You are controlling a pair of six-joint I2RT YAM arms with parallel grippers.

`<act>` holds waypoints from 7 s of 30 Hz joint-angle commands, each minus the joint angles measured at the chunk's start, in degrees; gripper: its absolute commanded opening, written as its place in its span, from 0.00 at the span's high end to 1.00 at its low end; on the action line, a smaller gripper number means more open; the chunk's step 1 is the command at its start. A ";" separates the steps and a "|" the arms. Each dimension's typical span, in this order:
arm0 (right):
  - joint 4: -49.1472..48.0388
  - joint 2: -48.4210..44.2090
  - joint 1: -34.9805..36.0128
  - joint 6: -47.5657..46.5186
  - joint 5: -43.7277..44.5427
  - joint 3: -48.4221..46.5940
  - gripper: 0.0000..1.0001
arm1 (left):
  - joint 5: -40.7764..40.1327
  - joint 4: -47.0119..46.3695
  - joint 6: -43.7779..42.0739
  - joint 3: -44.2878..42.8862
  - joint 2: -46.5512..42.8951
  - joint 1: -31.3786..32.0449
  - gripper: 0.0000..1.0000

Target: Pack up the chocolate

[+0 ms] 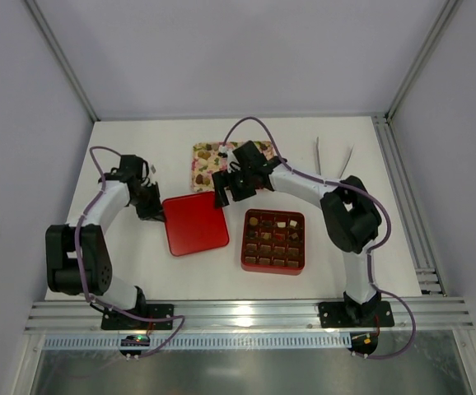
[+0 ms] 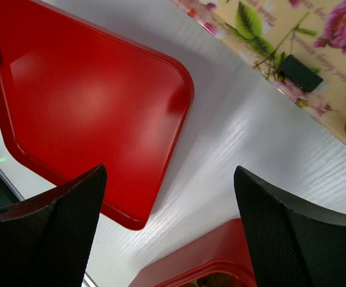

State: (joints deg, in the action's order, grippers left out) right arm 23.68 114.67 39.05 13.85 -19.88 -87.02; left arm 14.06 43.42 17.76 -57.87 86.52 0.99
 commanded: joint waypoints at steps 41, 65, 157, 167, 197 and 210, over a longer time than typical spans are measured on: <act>-37.31 -9.55 -1.52 29.65 -27.94 13.55 0.80 | 13.80 -6.06 4.48 -1.72 -7.41 -3.02 0.96; -6.11 -17.11 -13.37 36.07 -23.80 1.33 0.96 | -31.43 -6.24 0.10 -4.80 -38.18 34.03 0.22; 0.14 -60.26 -31.84 19.56 8.19 26.81 0.04 | 6.83 -37.51 22.46 -10.88 -18.23 48.52 1.00; -2.15 -64.57 -31.93 16.66 4.68 35.16 0.02 | 27.85 -68.89 51.84 4.16 -14.28 36.80 1.00; -13.92 -69.85 -32.02 16.39 2.57 56.61 0.01 | 42.45 -93.96 62.84 12.34 12.00 33.46 1.00; -18.49 -68.36 -31.93 16.47 1.16 61.71 0.02 | 41.92 -95.27 59.85 12.87 18.33 33.46 1.00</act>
State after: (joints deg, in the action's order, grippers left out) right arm 9.58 45.91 7.27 30.17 -17.89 -25.96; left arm 55.07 -47.66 79.42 -45.15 104.51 34.54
